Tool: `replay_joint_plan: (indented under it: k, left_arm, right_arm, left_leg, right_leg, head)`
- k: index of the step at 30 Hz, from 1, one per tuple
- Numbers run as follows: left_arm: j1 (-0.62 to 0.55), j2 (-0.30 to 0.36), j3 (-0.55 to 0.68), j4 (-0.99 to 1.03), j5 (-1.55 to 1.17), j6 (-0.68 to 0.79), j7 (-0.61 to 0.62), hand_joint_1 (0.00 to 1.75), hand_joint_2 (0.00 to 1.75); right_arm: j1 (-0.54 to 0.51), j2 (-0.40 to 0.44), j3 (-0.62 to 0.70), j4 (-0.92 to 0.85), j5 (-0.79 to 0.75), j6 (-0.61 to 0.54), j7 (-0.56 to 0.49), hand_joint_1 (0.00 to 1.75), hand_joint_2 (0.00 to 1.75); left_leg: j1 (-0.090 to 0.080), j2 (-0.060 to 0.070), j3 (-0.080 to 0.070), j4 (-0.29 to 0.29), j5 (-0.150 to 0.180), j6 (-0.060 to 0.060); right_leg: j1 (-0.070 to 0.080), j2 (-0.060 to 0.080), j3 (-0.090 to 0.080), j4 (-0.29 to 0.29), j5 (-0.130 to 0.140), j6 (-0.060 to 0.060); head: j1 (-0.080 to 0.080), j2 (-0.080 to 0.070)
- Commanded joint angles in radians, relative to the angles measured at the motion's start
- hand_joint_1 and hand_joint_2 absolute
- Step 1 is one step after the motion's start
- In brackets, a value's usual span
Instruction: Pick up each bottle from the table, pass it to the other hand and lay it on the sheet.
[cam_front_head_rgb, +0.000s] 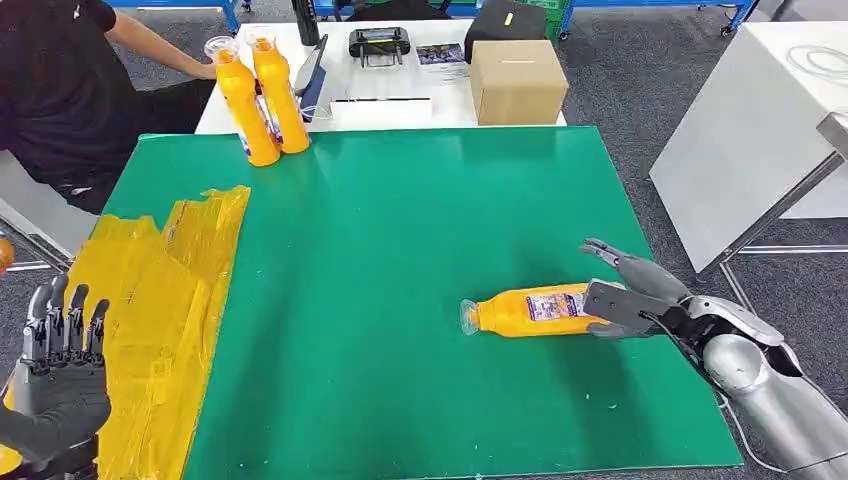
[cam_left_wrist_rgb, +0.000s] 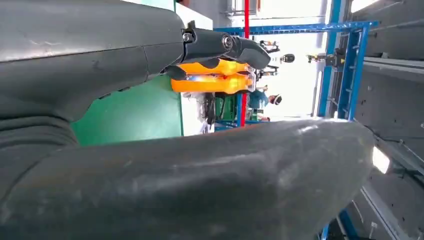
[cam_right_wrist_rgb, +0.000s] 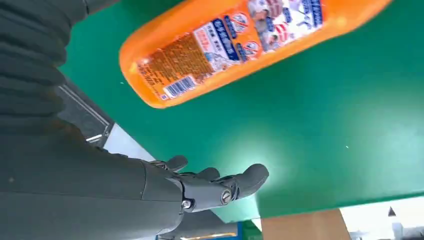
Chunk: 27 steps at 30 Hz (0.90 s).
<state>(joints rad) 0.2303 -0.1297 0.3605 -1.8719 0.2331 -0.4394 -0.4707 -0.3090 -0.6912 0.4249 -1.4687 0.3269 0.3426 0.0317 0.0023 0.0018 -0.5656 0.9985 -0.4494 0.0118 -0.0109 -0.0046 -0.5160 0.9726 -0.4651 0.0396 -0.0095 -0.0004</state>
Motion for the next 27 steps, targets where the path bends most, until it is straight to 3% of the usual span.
replay_joint_plan:
  k: [1, 27]
  left_arm:
    - [-0.037, 0.031, -0.029, 0.052, 0.014, -0.002, 0.010, 0.00, 0.00]
    - [-0.067, 0.050, -0.065, 0.075, 0.018, 0.016, 0.015, 0.00, 0.00]
  right_arm:
    - [-0.094, -0.026, 0.116, 0.072, -0.010, 0.030, 0.017, 0.00, 1.75]
    - [-0.183, -0.001, 0.284, 0.179, -0.006, 0.024, 0.033, 0.00, 1.75]
  left_leg:
    - [0.000, 0.001, 0.002, -0.001, 0.000, 0.000]
    - [0.001, 0.002, 0.003, -0.001, 0.000, -0.001]
  right_leg:
    - [0.000, 0.002, 0.001, -0.001, 0.000, -0.001]
    - [0.001, 0.002, 0.002, -0.002, 0.001, -0.001]
  head:
    - [0.000, 0.000]
    - [0.000, 0.000]
